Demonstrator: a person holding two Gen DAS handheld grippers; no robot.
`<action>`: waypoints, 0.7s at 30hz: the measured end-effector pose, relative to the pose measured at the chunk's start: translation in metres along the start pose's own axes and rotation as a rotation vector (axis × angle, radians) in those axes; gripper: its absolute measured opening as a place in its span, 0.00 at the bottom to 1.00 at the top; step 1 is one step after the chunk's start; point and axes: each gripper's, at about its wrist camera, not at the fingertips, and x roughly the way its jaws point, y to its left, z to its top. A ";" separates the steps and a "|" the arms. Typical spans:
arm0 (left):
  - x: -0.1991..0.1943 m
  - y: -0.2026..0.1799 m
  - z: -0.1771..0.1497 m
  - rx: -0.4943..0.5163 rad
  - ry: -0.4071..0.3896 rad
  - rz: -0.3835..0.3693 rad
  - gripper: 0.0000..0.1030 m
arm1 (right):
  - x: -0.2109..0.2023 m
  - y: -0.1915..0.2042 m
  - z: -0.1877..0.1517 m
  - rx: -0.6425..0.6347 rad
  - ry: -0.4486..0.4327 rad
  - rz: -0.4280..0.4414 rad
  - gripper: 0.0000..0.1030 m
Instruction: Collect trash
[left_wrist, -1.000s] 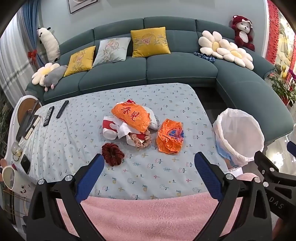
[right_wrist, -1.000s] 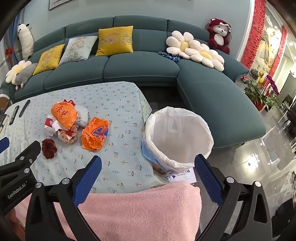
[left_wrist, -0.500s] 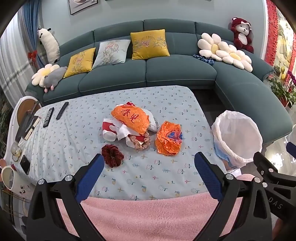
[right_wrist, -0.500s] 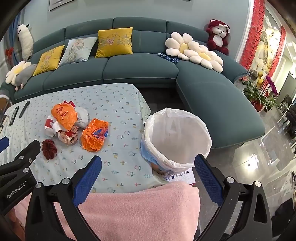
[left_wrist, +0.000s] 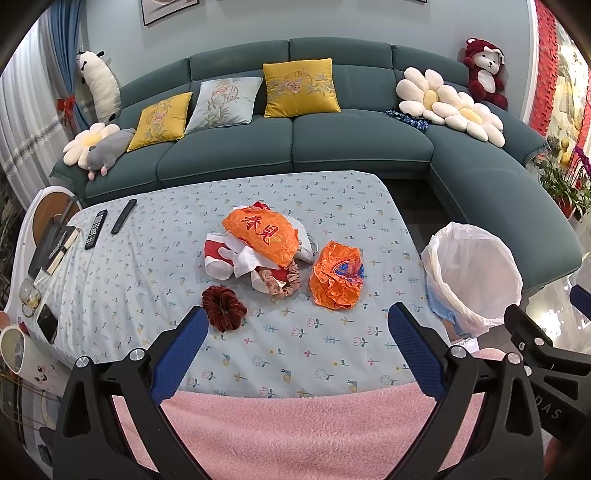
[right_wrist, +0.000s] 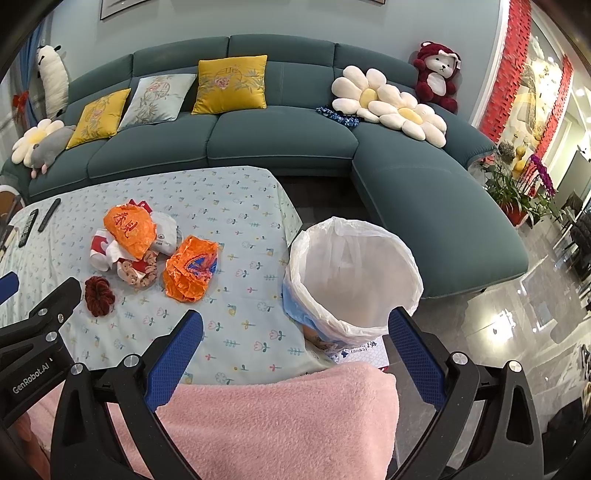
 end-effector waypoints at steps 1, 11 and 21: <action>0.000 0.000 0.000 0.000 0.000 0.000 0.91 | 0.000 0.000 0.000 -0.001 0.000 0.000 0.93; 0.001 0.000 0.000 -0.004 -0.001 -0.002 0.91 | 0.003 0.005 0.003 -0.004 -0.005 -0.002 0.93; 0.002 0.002 -0.001 -0.008 -0.001 -0.006 0.91 | 0.004 0.006 0.003 -0.002 -0.005 -0.002 0.93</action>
